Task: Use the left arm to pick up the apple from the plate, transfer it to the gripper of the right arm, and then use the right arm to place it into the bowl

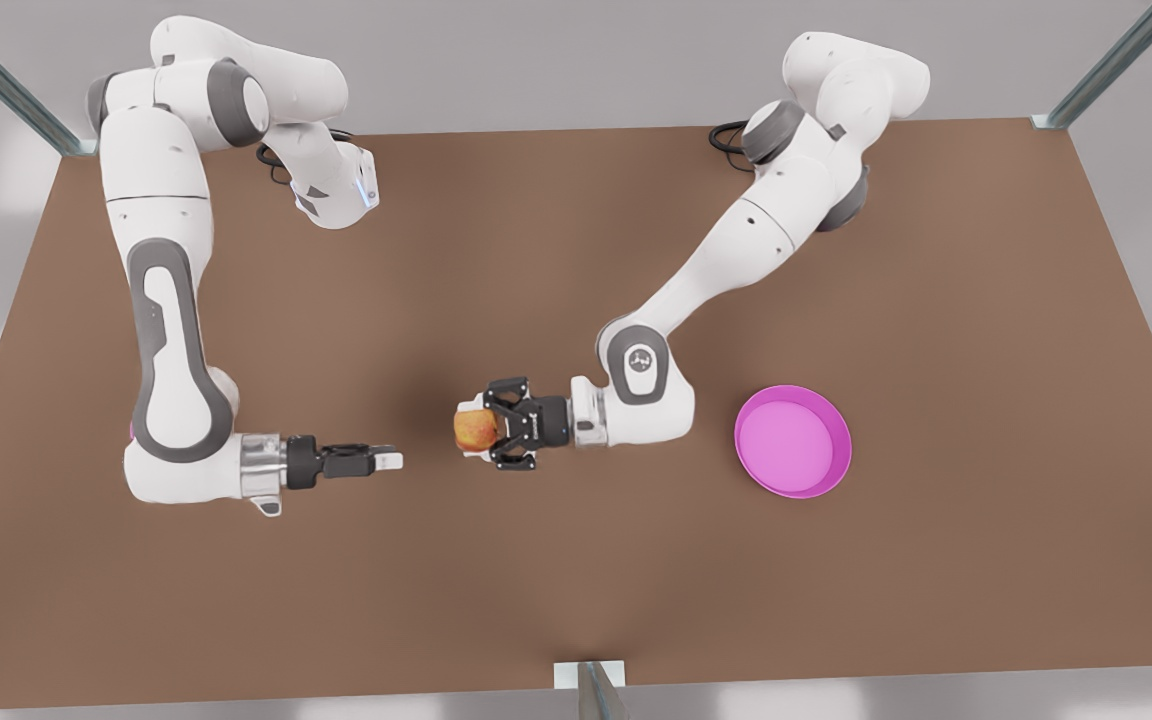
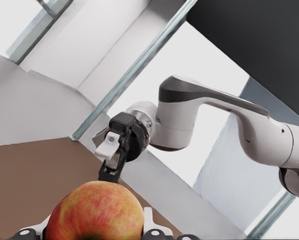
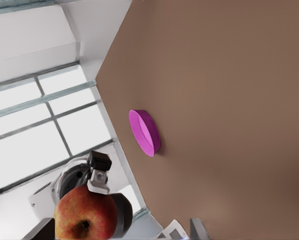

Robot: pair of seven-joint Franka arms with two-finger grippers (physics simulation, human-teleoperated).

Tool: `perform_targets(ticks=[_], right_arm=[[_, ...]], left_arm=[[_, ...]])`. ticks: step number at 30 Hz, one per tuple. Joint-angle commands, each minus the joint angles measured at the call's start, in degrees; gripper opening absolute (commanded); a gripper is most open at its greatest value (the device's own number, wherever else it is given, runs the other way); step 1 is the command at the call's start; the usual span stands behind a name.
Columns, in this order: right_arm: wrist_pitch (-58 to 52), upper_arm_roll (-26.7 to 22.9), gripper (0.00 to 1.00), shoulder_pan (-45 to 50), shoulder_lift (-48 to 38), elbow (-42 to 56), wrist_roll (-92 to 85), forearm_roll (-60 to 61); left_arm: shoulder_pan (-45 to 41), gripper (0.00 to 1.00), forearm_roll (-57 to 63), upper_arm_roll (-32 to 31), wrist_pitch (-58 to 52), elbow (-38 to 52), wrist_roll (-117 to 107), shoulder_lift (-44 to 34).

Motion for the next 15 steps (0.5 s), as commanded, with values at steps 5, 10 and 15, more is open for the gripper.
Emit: perform_targets(ticks=[5, 10, 15], right_arm=[[0.2, 0.1, 1.00, -0.7, 1.9, -3.8, -22.0, 7.8], [-4.3, 1.4, 1.00, -2.0, 1.8, -4.6, -23.7, 8.6], [1.0, 6.6, 1.00, -3.0, -0.4, -8.3, -29.0, 8.7]], left_arm=[[-0.6, 0.67, -0.9, -0.1, 3.1, 0.3, 45.7, 0.0], [-0.9, 0.67, -1.3, -0.2, 3.1, 0.9, 46.3, 0.9], [-0.9, 0.67, -2.5, -0.2, 3.2, 1.4, 46.5, 1.3]])
